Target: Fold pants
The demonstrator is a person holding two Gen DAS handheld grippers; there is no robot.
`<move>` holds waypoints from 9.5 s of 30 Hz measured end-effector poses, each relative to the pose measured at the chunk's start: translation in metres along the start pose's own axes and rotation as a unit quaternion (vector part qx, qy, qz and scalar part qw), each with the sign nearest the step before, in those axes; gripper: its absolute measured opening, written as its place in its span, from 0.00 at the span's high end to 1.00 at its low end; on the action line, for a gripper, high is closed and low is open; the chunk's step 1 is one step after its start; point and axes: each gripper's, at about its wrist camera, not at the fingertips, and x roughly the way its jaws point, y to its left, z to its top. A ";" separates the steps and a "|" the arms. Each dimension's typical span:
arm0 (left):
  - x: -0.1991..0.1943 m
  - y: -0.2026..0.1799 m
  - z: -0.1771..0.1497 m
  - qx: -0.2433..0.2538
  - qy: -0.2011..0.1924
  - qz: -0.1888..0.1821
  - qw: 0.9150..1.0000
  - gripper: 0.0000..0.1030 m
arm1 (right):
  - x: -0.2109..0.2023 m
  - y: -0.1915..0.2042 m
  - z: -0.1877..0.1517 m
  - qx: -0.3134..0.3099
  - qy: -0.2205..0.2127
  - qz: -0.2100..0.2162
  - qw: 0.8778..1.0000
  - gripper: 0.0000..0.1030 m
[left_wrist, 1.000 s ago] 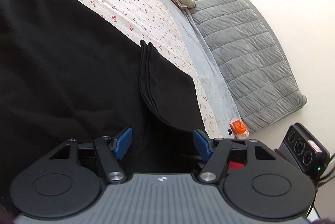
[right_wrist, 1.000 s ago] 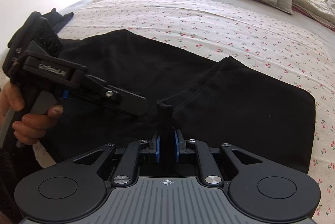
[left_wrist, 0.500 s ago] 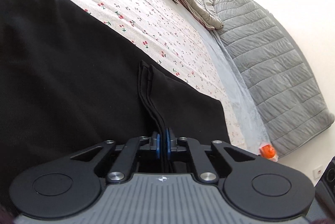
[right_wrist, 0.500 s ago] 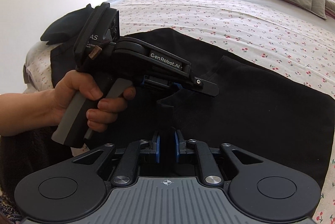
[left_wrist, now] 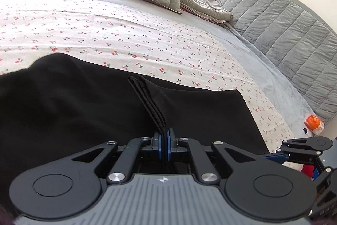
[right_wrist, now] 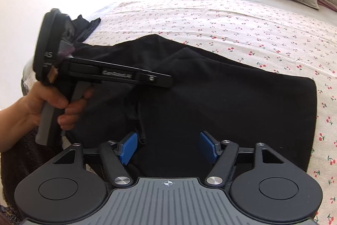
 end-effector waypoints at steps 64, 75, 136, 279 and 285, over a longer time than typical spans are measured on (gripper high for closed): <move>-0.090 0.058 -0.035 0.083 -0.048 0.127 0.987 0.28 | 0.070 0.037 0.020 0.000 0.053 -0.001 0.999 0.22; -0.057 -0.001 -0.089 0.251 0.031 -0.017 0.967 0.26 | 0.043 0.047 -0.021 -0.057 0.043 -0.004 0.997 0.22; -0.046 -0.099 -0.127 0.168 -0.104 0.180 0.964 0.91 | 0.127 -0.073 0.082 0.219 -0.084 0.054 0.971 0.96; -0.084 0.249 -0.010 -0.257 -0.036 -0.057 0.964 0.59 | 0.162 0.027 0.064 0.213 -0.063 0.164 0.961 0.57; -0.096 0.237 -0.009 -0.229 -0.055 -0.088 0.968 0.73 | 0.163 0.033 0.069 0.224 -0.070 0.149 0.961 0.84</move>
